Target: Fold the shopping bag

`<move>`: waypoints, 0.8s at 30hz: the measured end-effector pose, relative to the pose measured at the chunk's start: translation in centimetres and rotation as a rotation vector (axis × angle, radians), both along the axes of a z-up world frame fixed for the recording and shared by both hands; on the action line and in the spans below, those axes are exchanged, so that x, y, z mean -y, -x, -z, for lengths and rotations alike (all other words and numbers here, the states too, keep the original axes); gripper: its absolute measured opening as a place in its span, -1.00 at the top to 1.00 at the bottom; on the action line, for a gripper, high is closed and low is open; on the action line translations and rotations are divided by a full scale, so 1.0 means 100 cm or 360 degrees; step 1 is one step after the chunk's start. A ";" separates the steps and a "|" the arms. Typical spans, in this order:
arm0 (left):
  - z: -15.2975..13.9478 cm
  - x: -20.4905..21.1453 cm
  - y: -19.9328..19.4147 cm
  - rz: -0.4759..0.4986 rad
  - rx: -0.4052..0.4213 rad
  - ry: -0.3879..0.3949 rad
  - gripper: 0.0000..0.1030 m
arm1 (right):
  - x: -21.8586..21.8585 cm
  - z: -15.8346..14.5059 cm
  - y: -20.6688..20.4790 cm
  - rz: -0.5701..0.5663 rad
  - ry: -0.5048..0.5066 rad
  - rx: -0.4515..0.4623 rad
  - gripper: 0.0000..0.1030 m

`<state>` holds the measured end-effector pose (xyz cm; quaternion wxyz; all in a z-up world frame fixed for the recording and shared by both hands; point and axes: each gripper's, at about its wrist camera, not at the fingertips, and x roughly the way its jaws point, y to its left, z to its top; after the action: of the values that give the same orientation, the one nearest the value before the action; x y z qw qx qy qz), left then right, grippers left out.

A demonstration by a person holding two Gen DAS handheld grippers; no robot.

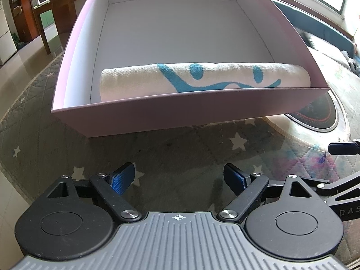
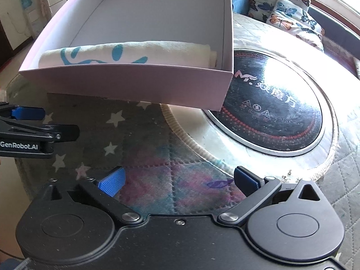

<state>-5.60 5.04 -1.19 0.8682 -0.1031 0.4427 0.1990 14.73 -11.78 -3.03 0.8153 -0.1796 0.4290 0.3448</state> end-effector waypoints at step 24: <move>0.003 -0.009 0.003 -0.0038 0.0003 -0.0022 -0.69 | 0.015 0.002 -0.010 0.0077 -0.0041 -0.0027 -1.00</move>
<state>-5.91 5.97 -1.53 0.8669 -0.1026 0.4392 0.2122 15.76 -13.24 -3.20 0.8220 -0.1556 0.4358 0.3320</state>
